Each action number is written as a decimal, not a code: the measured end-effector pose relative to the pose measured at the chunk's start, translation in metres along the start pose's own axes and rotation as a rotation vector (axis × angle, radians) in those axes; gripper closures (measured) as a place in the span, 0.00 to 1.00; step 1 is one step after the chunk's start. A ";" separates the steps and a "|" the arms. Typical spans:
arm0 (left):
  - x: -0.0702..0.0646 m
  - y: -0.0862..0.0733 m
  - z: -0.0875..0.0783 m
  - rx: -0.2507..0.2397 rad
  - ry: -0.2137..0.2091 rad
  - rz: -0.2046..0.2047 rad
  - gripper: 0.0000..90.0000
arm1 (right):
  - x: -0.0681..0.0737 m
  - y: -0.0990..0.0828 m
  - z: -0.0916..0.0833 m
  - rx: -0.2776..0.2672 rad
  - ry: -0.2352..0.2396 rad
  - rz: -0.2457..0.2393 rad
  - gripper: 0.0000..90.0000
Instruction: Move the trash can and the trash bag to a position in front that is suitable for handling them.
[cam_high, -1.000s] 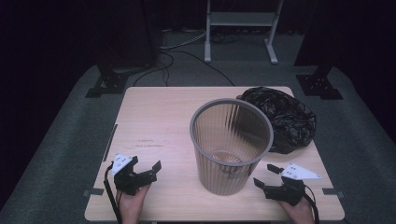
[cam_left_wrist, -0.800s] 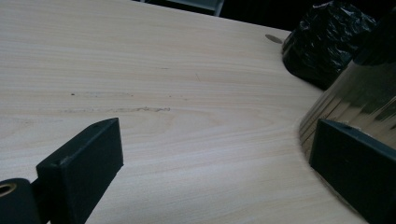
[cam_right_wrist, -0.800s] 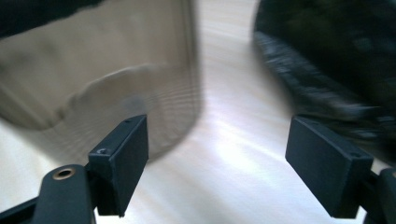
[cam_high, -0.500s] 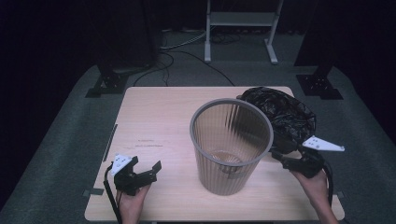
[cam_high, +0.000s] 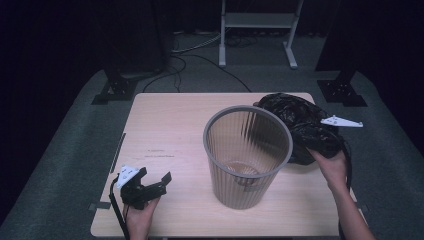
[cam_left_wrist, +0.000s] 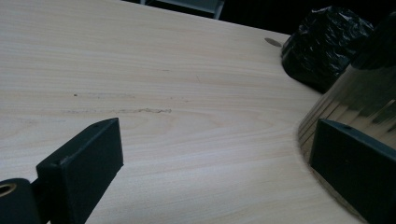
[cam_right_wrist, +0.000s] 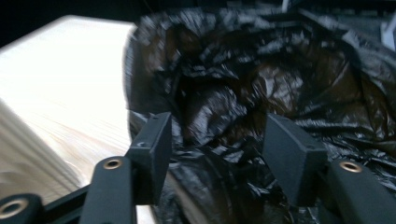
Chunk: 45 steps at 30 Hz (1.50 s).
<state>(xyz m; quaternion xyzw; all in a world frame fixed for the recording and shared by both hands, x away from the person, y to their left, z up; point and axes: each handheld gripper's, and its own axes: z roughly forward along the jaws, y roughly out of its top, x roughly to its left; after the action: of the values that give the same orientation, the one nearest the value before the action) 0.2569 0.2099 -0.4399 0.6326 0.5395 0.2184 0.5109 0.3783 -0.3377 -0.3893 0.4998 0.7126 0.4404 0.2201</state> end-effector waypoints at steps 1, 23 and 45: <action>0.000 0.000 0.000 -0.001 0.001 -0.001 0.02 | -0.001 0.001 0.003 0.020 -0.009 -0.004 0.54; -0.002 -0.001 0.001 0.008 0.001 0.005 0.02 | -0.004 -0.047 0.000 0.371 0.100 -0.111 0.79; -0.003 -0.002 0.001 0.004 0.004 0.006 0.02 | -0.009 -0.006 -0.021 0.235 0.097 -0.074 0.72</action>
<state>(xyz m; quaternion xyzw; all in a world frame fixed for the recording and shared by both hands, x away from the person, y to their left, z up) 0.2556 0.2063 -0.4408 0.6346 0.5391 0.2202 0.5080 0.3625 -0.3553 -0.3849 0.4735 0.7870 0.3694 0.1415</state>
